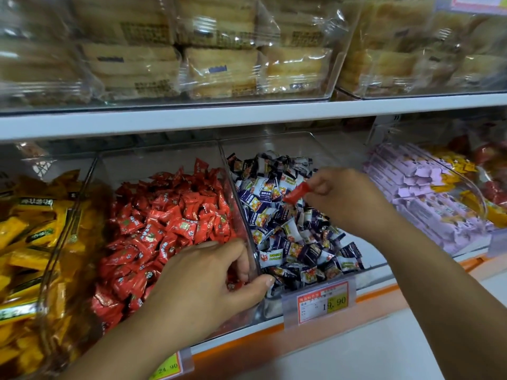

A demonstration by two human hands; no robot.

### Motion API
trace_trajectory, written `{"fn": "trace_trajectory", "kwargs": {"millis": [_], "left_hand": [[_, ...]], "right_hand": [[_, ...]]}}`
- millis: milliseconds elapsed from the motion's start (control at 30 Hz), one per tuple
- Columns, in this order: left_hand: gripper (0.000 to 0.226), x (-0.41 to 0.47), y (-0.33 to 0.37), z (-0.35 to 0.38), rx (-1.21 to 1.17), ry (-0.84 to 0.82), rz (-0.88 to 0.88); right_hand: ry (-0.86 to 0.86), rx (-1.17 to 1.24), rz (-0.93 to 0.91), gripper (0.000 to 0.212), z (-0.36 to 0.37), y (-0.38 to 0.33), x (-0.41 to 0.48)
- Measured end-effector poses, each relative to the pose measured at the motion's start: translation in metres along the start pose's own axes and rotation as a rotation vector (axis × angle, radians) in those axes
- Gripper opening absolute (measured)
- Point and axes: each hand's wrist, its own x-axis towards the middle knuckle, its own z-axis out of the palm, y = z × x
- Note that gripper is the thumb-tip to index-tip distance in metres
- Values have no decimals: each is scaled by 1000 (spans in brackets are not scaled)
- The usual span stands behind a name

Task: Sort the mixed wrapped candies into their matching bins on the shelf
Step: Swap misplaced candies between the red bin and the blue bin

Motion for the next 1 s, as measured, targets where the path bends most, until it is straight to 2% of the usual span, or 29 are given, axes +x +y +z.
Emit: {"fn": "trace_trajectory", "kwargs": {"millis": [67, 133, 200, 233, 333, 367, 433, 500, 567, 700, 800, 1000], "left_hand": [[53, 0, 0, 0, -4, 0, 1], [52, 0, 0, 1, -10, 4, 1], [52, 0, 0, 1, -13, 10, -2], [53, 0, -1, 1, -12, 9, -4], [55, 0, -2, 2, -9, 13, 1], [55, 0, -2, 2, -9, 13, 1], [54, 1, -3, 3, -3, 19, 2], [56, 2, -2, 4, 14, 18, -5], [59, 2, -2, 4, 23, 8, -16], [54, 0, 0, 2, 5, 22, -1], [53, 0, 2, 0, -13, 20, -8], [53, 0, 6, -1, -20, 6, -22]], "right_hand": [[4, 210, -67, 5, 2, -22, -2], [-90, 311, -156, 21, 10, -40, -2], [-230, 198, -148, 39, 12, -40, 0], [-299, 96, -96, 41, 6, -33, 2], [-474, -336, 85, 32, -14, 1, 4], [-534, -410, 121, 32, -14, 10, 4], [-645, -420, 133, 41, -5, 18, 2], [-708, -382, 148, 60, 4, 22, 0], [-733, -307, 176, 69, 5, 25, -1], [-685, -198, 177, 61, 12, 32, -6], [-657, -108, 229, 72, 19, 33, -7], [-624, -145, 192, 73, 28, 32, -7]]}}
